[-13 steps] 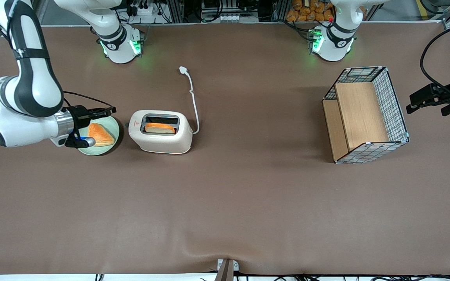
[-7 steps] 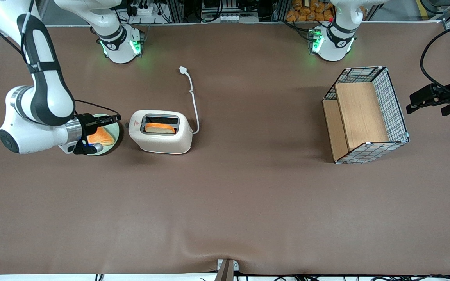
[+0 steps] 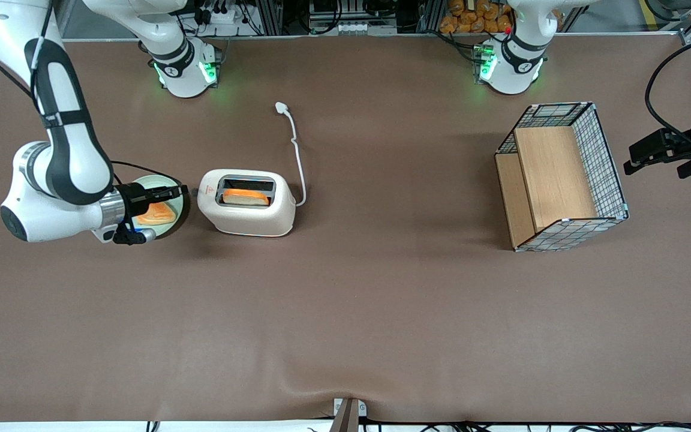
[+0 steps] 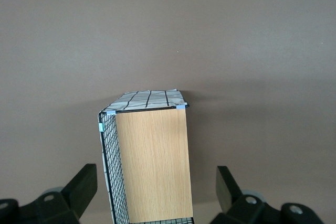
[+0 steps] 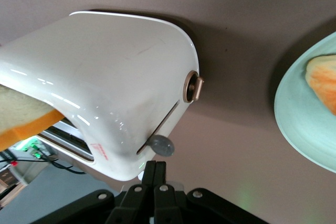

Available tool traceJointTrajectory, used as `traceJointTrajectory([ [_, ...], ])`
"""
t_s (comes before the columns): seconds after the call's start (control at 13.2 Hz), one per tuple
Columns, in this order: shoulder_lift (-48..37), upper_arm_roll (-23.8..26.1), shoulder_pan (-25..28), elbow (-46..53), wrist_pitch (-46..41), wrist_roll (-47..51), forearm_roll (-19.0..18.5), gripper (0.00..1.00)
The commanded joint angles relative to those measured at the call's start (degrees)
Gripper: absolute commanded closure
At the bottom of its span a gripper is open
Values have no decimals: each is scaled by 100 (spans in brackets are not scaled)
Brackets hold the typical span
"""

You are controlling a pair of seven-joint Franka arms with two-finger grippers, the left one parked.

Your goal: Press toaster button with right arm

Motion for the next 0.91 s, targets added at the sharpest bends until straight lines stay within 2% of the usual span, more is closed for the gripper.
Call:
traceJointTrajectory([
  [0.0,22,35,-112,-114,-13,-184,269,97],
  [0.23,92,35,-103,-122,-22,-184,453,97],
  [0.84,249,35,-112,-254,4,-236,621,95],
])
